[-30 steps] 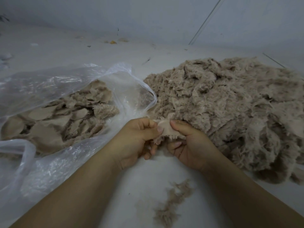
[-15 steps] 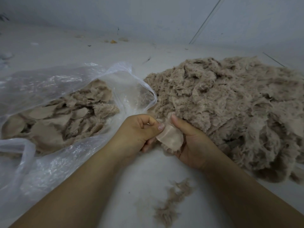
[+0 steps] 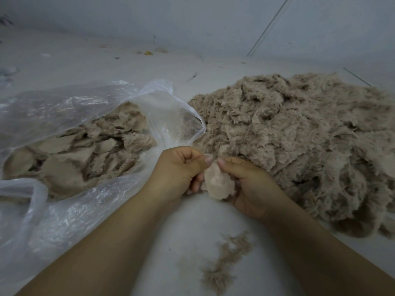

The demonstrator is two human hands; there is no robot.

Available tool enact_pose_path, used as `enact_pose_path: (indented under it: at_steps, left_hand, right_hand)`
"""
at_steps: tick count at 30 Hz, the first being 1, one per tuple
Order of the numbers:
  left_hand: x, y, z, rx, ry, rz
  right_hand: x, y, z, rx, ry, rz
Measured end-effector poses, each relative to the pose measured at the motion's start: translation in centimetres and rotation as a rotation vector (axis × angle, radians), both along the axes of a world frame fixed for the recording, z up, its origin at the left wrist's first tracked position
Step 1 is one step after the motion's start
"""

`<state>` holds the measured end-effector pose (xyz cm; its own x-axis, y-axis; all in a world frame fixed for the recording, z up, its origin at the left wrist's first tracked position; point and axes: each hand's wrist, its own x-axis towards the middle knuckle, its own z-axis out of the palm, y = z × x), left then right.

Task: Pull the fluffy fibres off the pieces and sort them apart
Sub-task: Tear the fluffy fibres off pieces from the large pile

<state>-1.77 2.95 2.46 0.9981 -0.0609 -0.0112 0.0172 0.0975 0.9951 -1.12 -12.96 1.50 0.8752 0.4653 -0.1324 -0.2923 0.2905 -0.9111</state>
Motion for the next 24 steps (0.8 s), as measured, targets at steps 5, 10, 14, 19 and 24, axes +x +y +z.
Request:
enact_pose_path:
  at_steps: [5, 10, 14, 19, 24]
  left_hand:
    - [0.1, 0.4, -0.1, 0.004, -0.041, 0.094]
    - [0.8, 1.3, -0.4, 0.034, -0.034, 0.276]
    - [1.2, 1.6, -1.0, 0.329, -0.163, 0.266]
    - [1.0, 0.1, -0.4, 0.715, -0.479, -0.021]
    - [0.6, 0.5, -0.8, 0.945, -0.482, -0.116]
  right_hand:
    - [0.0, 0.0, 0.3, -0.031, 0.095, -0.091]
    - [0.1, -0.1, 0.5, 0.153, 0.19, -0.147]
    - [0.4, -0.1, 0.5, 0.294, 0.331, -0.225]
    - [0.3, 0.2, 0.6, 0.344, 0.389, -0.243]
    - [0.4, 0.0, 0.5, 0.344, 0.39, -0.243]
